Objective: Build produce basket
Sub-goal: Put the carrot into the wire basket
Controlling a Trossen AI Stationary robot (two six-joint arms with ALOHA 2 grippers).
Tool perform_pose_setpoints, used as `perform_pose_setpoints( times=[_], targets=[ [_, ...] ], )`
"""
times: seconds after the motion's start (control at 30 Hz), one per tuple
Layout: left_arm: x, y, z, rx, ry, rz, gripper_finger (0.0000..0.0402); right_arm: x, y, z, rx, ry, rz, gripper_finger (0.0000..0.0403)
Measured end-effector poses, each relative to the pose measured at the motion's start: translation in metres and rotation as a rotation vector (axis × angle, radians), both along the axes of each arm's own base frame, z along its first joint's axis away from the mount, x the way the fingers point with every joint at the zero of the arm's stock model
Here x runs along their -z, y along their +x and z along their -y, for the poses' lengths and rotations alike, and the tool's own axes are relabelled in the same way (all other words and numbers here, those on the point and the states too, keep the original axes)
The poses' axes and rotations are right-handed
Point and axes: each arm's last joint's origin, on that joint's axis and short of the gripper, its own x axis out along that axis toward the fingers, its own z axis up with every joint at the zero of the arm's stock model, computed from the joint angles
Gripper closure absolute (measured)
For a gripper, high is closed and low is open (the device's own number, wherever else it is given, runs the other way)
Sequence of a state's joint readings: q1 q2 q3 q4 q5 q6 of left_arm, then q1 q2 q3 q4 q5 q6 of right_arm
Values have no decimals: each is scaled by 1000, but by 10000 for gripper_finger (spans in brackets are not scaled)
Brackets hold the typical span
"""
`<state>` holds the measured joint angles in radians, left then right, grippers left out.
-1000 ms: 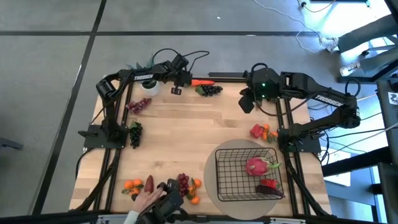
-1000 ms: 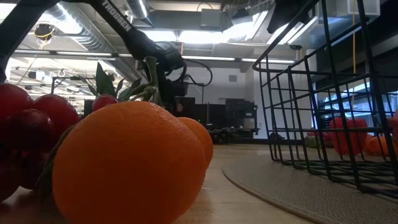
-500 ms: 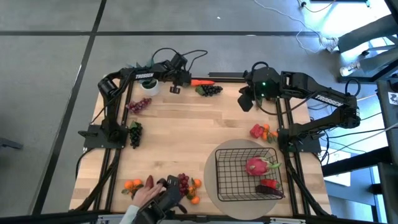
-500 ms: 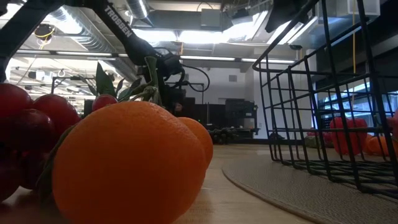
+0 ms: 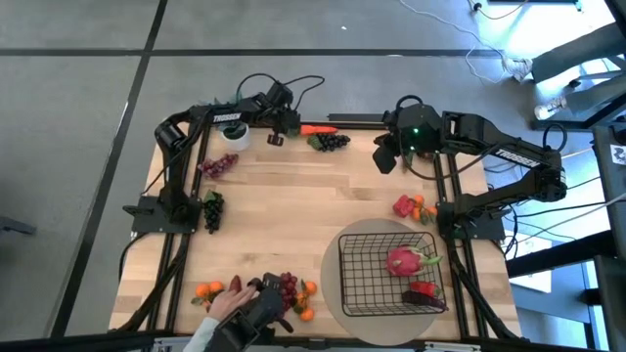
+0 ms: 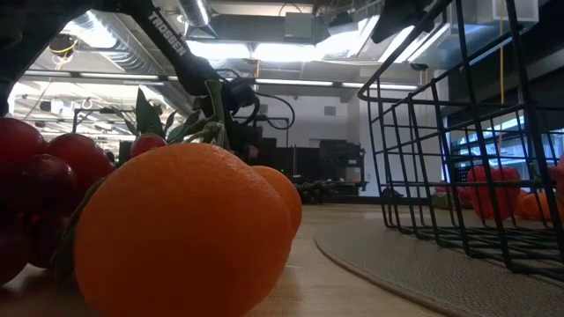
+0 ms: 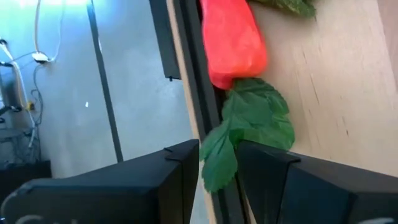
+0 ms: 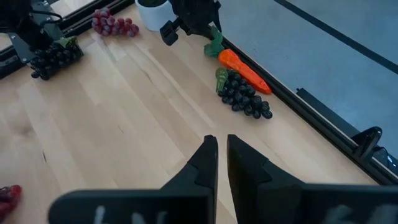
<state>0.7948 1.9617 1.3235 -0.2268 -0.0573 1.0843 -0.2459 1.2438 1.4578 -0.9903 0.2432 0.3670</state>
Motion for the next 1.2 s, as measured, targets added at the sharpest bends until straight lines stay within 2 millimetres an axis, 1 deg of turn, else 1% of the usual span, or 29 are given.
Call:
perform_pose_setpoints(
  times=[0.23, 0.57, 0.77, 1.03, 1.2],
  targets=[
    [11, 3, 0, 5, -18, -18, 305, 0, 0, 0, 17, 13, 9, 382],
    [11, 3, 0, 7, -20, -17, 305, 0, 0, 1, 43, -9, 4, 382],
    [12, 4, 2, 34, -54, 7, 305, 0, -1, 2, 54, -5, 7, 382],
    [12, 2, 0, 30, -58, 12, 305, 0, -1, 3, 73, -7, 10, 382],
    [20, 0, -3, 20, -74, -7, 305, 0, -1, 3, 73, -8, 9, 382]
  ],
)
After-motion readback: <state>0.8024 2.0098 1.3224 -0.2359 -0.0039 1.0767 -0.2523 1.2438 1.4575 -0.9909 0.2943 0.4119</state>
